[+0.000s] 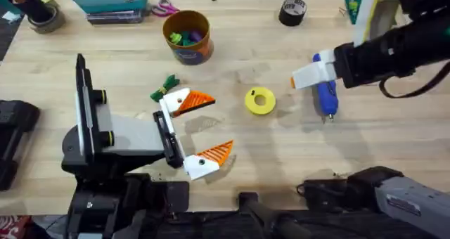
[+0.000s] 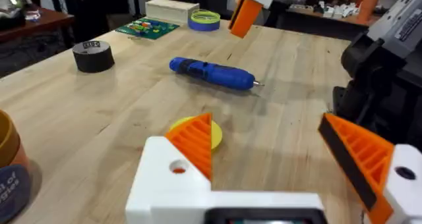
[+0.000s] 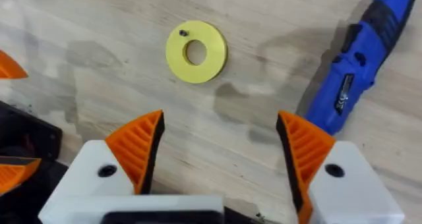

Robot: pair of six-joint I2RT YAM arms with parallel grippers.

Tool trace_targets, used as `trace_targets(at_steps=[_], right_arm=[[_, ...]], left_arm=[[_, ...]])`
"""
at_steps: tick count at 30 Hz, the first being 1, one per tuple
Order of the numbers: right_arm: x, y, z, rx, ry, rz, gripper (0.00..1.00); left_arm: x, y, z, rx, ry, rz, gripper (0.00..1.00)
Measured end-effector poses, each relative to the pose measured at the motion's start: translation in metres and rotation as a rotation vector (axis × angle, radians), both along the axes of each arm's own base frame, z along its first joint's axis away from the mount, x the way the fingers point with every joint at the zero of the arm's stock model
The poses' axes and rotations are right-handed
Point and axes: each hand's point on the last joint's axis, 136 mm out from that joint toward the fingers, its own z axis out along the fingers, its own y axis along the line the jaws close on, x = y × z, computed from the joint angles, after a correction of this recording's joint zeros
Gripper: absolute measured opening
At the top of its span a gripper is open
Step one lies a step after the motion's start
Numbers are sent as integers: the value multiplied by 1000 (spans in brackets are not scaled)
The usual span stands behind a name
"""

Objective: Pick up the gripper from the table and insert it into the empty holder that is missing its gripper. Then pick up a screw, insert it into the mounting hole, and use the screwdriver to tighten it. Finally, clean up the table by picking up the vegetable and placing it into the bucket.

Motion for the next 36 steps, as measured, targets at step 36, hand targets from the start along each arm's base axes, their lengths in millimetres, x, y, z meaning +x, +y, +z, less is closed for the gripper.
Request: trace_targets(at_steps=[36], right_arm=[[-8,49,-35,-144,57,235,997]], left_arm=[[0,0,0,0,0,0,985]])
